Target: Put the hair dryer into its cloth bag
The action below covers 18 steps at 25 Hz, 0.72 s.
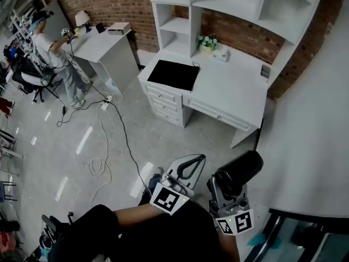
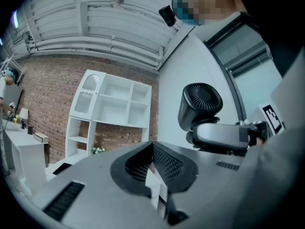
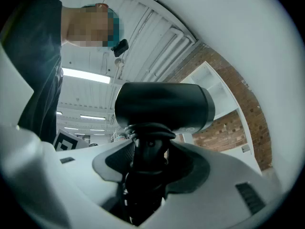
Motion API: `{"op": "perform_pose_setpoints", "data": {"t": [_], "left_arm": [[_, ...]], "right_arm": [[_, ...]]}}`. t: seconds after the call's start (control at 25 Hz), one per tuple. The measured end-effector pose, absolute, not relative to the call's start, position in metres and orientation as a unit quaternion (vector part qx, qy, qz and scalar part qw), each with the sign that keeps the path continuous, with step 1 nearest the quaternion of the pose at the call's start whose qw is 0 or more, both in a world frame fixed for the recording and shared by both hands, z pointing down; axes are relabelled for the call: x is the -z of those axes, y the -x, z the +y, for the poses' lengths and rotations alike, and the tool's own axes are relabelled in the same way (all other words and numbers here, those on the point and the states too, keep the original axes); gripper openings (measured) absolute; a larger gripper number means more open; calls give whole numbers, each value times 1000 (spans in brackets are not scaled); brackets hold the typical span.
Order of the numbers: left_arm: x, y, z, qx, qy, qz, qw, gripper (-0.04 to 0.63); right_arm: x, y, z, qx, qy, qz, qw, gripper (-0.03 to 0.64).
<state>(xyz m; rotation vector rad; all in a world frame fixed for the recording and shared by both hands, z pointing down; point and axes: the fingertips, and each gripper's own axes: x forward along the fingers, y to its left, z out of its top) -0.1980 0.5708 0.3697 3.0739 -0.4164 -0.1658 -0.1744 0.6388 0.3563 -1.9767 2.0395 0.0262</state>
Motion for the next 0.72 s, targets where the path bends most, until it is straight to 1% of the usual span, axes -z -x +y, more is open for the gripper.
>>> {"op": "perform_pose_setpoints", "data": {"t": [0.36,0.56,0.72], "left_arm": [[-392,187,570,41,-989,-133,42,17],[-390,177,542,43,-988,-133,70,17],[-385,176,506,47,-987,-140,67,17]], "right_arm": [[-368,160,655,-2,693,701,167,235],[-381,142,627,16,705,692,155,235],[-383,135,593,26,707,691,150,235]]}}
